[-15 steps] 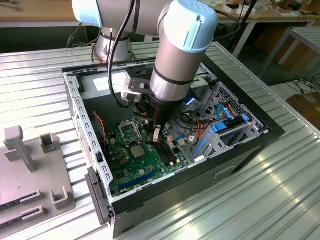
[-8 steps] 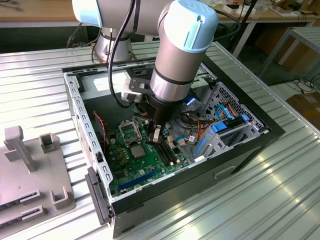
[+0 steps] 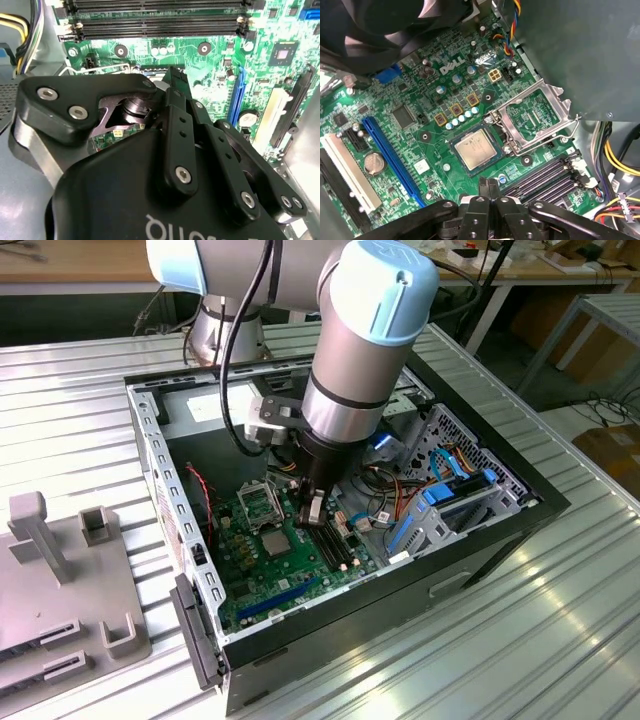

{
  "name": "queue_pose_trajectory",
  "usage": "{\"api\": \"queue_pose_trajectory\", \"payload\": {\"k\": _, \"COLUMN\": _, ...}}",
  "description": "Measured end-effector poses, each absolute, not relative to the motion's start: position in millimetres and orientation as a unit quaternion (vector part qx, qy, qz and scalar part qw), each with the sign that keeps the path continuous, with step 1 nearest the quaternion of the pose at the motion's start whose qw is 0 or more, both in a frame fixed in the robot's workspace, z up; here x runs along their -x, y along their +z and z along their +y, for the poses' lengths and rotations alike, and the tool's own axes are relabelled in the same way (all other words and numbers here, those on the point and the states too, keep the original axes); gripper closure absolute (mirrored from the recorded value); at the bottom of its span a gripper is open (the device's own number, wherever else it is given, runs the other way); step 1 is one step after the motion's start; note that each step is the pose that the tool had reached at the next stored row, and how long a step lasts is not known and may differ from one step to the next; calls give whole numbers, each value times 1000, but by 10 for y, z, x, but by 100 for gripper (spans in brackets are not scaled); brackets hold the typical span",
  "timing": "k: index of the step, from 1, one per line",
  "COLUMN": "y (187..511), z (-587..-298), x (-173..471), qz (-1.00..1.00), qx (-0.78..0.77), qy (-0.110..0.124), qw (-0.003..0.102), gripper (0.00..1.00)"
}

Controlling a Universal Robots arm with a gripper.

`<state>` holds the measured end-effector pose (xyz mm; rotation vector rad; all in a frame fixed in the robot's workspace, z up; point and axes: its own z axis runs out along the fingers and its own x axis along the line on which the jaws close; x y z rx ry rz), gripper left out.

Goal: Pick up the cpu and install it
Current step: 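Close the cpu cover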

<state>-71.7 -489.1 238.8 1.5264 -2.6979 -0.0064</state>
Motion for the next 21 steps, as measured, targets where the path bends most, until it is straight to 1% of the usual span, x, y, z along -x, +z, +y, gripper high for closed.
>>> {"api": "queue_pose_trajectory", "payload": {"k": 6, "y": 2382, "z": -4890, "x": 707, "qz": -843, "qx": -538, "qy": -1, "qw": 21, "gripper": 89}}
{"api": "queue_pose_trajectory", "payload": {"k": 21, "y": 2387, "z": -4702, "x": 689, "qz": -831, "qx": -555, "qy": -1, "qw": 19, "gripper": 89}}
